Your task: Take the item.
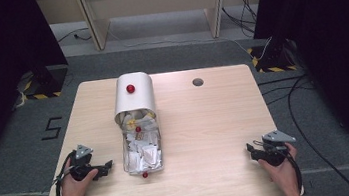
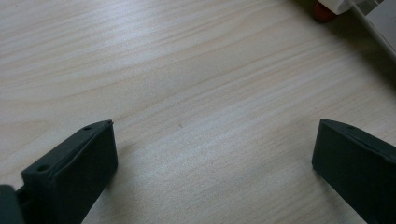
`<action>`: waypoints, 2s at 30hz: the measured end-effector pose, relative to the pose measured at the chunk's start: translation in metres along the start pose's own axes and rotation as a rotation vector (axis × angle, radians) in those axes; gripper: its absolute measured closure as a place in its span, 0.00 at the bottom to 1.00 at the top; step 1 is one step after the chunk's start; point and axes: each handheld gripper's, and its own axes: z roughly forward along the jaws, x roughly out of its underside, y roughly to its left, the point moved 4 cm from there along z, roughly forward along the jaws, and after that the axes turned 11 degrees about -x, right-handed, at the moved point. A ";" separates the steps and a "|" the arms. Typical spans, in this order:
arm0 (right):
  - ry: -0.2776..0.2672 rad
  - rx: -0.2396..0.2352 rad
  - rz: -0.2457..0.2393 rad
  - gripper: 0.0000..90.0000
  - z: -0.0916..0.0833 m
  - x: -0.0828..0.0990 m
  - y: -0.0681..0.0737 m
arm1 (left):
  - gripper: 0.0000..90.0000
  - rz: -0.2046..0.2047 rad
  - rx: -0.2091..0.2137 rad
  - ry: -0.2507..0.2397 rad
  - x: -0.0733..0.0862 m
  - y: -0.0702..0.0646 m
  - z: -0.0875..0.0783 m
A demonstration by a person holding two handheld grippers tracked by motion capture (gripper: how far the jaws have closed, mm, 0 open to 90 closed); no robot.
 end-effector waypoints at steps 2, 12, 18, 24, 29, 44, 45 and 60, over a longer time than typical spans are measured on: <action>-0.003 -0.002 0.000 0.35 -0.001 0.000 0.000 | 0.00 0.000 0.000 0.000 0.000 0.000 0.000; -0.050 -0.050 -0.028 0.35 -0.004 -0.012 0.019 | 0.00 0.000 0.000 0.000 0.000 0.000 0.000; -0.049 -0.085 -0.054 0.35 -0.001 -0.017 0.033 | 0.00 0.000 0.000 0.000 0.000 0.000 0.000; -0.054 -0.119 -0.081 0.35 0.001 -0.025 0.047 | 0.00 0.000 0.000 0.000 0.000 0.000 0.000; -0.063 -0.137 -0.107 0.35 0.002 -0.033 0.059 | 0.00 0.000 0.000 0.000 0.000 0.000 0.000; -0.073 -0.211 -0.174 0.36 0.013 -0.052 0.092 | 0.00 0.000 0.000 0.000 0.000 0.000 0.000; -0.075 -0.216 -0.174 0.36 0.014 -0.053 0.094 | 0.00 0.000 0.000 0.000 0.000 0.000 0.000; -0.112 -0.371 -0.276 0.37 0.026 -0.086 0.163 | 0.00 0.000 0.000 0.000 0.000 0.000 0.000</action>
